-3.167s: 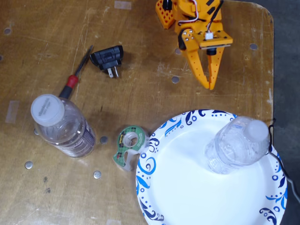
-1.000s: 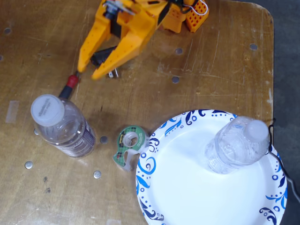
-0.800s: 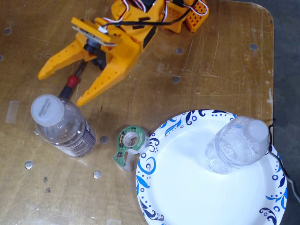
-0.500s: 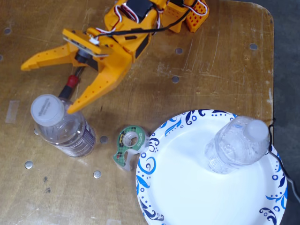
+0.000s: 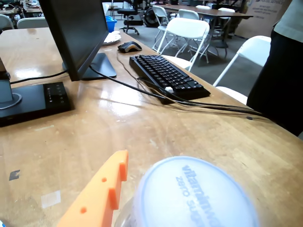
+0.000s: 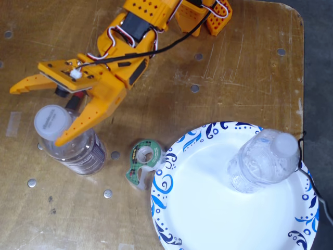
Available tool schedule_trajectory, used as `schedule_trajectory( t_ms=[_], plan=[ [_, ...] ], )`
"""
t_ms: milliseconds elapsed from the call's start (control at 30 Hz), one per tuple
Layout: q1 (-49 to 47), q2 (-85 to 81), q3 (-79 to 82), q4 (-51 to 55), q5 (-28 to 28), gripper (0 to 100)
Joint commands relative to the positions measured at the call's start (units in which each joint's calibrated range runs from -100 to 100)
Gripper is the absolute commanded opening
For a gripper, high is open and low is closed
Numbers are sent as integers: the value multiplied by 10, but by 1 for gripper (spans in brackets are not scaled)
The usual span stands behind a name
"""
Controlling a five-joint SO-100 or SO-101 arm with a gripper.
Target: Move the bottles to the plate
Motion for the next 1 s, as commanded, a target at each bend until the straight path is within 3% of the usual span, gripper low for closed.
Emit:
schedule_trajectory(
  t_ms=[0,367,733,967],
  plan=[
    [4,0,-32,-8,-3,45],
    [-3,2,-10,-8,-27,44],
    [17,-1,12,-8,-27,14],
    [22,-4,5,-8,-27,12]
  ],
)
